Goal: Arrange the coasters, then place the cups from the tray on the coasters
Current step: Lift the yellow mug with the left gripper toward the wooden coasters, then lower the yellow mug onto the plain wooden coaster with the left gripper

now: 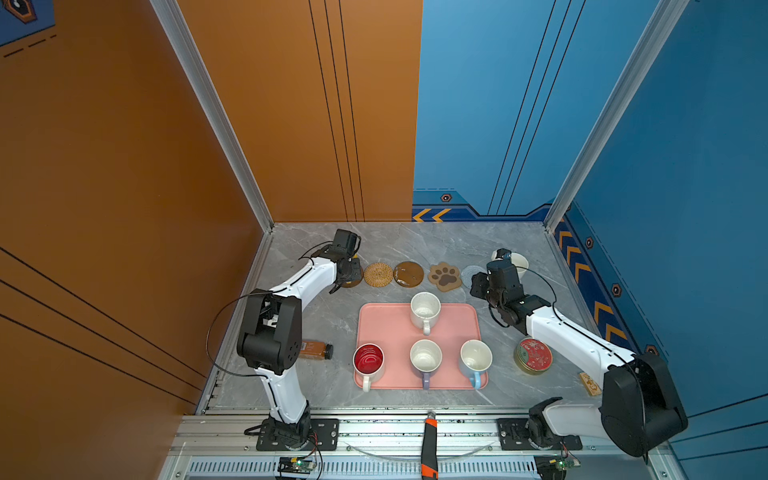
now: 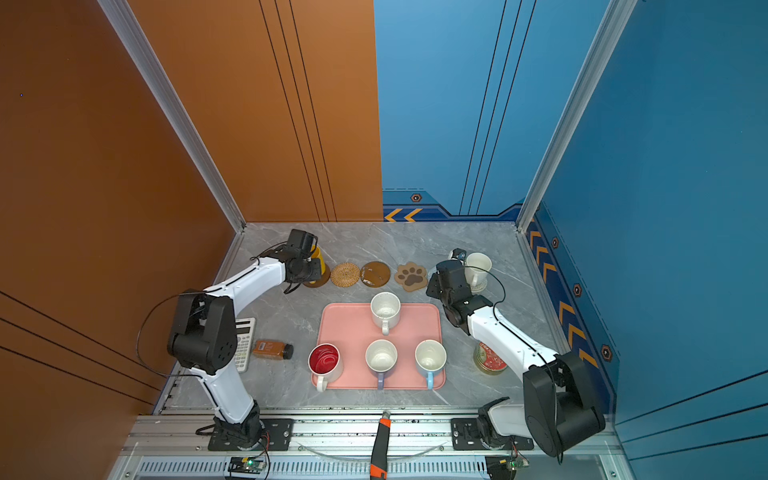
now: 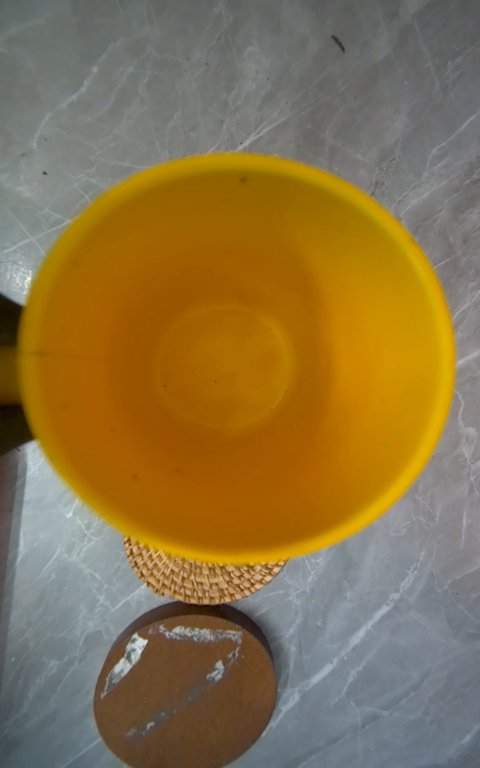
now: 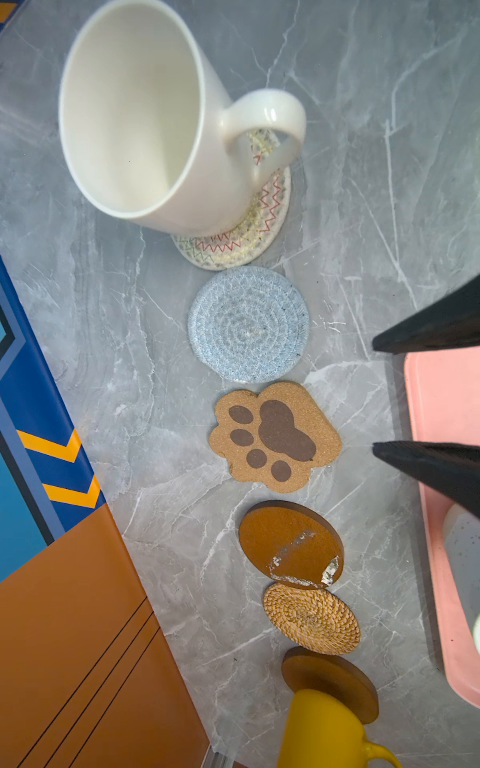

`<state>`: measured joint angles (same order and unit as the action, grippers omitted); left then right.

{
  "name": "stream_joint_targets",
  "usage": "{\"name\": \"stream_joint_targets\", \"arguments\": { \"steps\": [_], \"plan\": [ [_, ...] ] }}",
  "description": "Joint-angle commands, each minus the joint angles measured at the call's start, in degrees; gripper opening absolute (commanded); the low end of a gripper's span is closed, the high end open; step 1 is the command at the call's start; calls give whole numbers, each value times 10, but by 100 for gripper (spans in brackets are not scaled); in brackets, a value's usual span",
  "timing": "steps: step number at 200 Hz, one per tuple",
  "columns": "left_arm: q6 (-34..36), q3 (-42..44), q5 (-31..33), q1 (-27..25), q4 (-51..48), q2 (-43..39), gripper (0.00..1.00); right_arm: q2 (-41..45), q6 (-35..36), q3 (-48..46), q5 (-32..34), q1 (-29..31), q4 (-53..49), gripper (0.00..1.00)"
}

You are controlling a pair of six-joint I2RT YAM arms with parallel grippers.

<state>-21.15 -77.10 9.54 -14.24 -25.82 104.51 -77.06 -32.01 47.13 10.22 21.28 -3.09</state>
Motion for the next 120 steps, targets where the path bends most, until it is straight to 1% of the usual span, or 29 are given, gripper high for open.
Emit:
{"name": "stream_joint_targets", "arguments": {
  "steps": [1,38,120],
  "plan": [
    [9,-28,0,6,33,5,0,-8,-1,21,-7,-4,-19,34],
    [12,-28,11,6,33,10,0,-7,-7,20,4,-4,-19,33],
    [9,-31,11,7,30,23,0,-8,-10,20,9,-4,-18,33]
  ]
}}
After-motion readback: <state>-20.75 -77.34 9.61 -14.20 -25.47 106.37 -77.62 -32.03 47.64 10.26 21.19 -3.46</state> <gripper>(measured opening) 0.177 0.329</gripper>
